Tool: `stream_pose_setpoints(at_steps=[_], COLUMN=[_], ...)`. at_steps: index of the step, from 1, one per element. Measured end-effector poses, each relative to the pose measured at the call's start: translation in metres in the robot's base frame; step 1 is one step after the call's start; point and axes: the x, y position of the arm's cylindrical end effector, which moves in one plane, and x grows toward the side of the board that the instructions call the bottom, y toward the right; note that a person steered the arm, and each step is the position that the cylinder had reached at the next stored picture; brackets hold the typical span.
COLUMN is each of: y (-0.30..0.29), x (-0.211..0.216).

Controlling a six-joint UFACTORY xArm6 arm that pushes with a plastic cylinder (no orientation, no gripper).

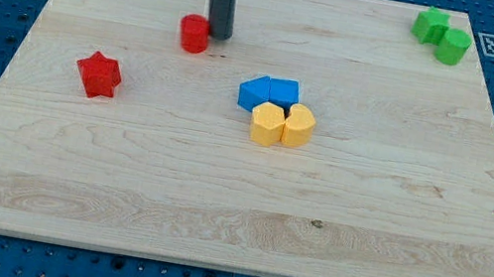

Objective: Push red circle to the right side of the red star

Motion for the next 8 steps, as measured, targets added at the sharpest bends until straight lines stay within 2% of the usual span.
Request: stream_pose_setpoints(at_steps=[1, 3, 4, 5, 6, 7, 8], y=[-0.026, -0.02, -0.063, -0.071, -0.064, -0.057, -0.026], x=[0.036, -0.019, -0.019, 0.01, 0.039, 0.021, 0.019])
